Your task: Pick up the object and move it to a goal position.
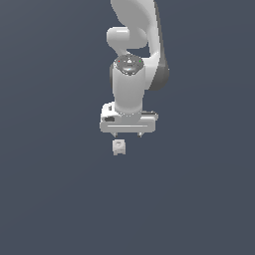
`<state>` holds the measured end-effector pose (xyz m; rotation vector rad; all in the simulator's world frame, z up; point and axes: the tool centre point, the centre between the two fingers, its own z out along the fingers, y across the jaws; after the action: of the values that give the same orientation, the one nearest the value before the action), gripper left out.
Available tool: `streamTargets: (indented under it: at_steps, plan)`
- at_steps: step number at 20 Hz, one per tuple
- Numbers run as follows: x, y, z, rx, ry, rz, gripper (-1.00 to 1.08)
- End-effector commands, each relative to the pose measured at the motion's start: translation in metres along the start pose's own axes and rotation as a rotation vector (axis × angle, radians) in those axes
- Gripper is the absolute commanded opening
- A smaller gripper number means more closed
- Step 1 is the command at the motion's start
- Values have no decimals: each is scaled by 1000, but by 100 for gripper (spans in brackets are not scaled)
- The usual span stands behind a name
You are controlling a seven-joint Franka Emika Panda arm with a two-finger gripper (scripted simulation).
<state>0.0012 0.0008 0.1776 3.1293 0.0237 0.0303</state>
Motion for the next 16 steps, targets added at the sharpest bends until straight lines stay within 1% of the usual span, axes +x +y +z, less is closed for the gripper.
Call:
streamTargets:
  at_steps: [1,4,9,16]
  plan:
    - [0,0,0,0,0,0,100]
    - [1,3,-3,0,3,11,100]
    - [6,16,-16,0,17,56,100]
    - [5,17,-12,0,15,50,100]
